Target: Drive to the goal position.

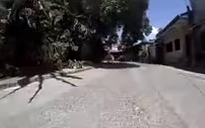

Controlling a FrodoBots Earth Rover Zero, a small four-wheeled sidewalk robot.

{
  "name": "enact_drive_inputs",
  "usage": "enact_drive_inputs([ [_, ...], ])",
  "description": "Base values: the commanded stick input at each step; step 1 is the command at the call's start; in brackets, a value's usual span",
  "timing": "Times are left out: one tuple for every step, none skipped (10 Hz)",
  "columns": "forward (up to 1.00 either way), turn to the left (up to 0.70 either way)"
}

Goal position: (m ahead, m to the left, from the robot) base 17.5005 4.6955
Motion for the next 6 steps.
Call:
enact_drive_inputs([
  [1.0,-0.4],
  [1.0,-0.4],
  [1.0,-0.2],
  [1.0,0.05],
  [1.0,0.02],
  [1.0,0.03],
])
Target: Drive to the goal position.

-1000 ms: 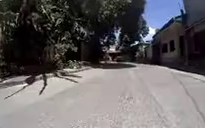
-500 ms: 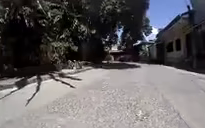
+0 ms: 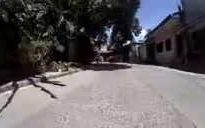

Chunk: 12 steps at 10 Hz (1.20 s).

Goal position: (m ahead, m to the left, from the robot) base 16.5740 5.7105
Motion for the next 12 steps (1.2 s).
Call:
enact_drive_inputs([
  [1.0,0.0],
  [1.0,0.0],
  [1.0,0.0],
  [1.0,0.0],
  [1.0,0.0],
  [1.0,0.0],
  [1.0,0.0],
  [1.0,0.0],
  [1.0,0.04],
  [1.0,0.01],
  [1.0,0.09],
  [1.0,0.04],
])
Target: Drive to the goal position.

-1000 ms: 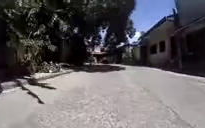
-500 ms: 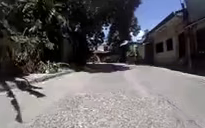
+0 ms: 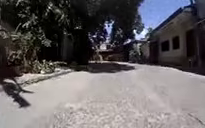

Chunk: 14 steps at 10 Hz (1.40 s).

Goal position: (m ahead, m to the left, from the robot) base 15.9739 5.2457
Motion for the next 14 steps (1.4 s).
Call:
enact_drive_inputs([
  [1.0,0.1],
  [1.0,0.08],
  [1.0,0.05],
  [1.0,0.04],
  [1.0,0.02],
  [1.0,0.0],
  [1.0,0.0],
  [1.0,0.0],
  [1.0,0.0],
  [1.0,0.02],
  [1.0,0.12],
  [1.0,-0.31],
  [1.0,-0.39],
  [1.0,-0.39],
])
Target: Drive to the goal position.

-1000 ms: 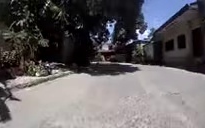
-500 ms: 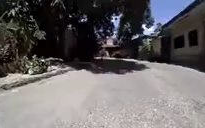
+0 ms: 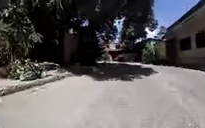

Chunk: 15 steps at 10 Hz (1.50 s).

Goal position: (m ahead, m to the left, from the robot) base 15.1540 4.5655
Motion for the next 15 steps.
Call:
enact_drive_inputs([
  [1.0,-0.03],
  [1.0,0.0],
  [1.0,0.0],
  [1.0,0.12],
  [1.0,0.0],
  [1.0,0.05],
  [1.0,0.01],
  [1.0,0.0],
  [1.0,0.05],
  [1.0,0.06],
  [1.0,0.01],
  [1.0,0.12],
  [1.0,0.16],
  [1.0,-0.21],
  [1.0,-0.4],
])
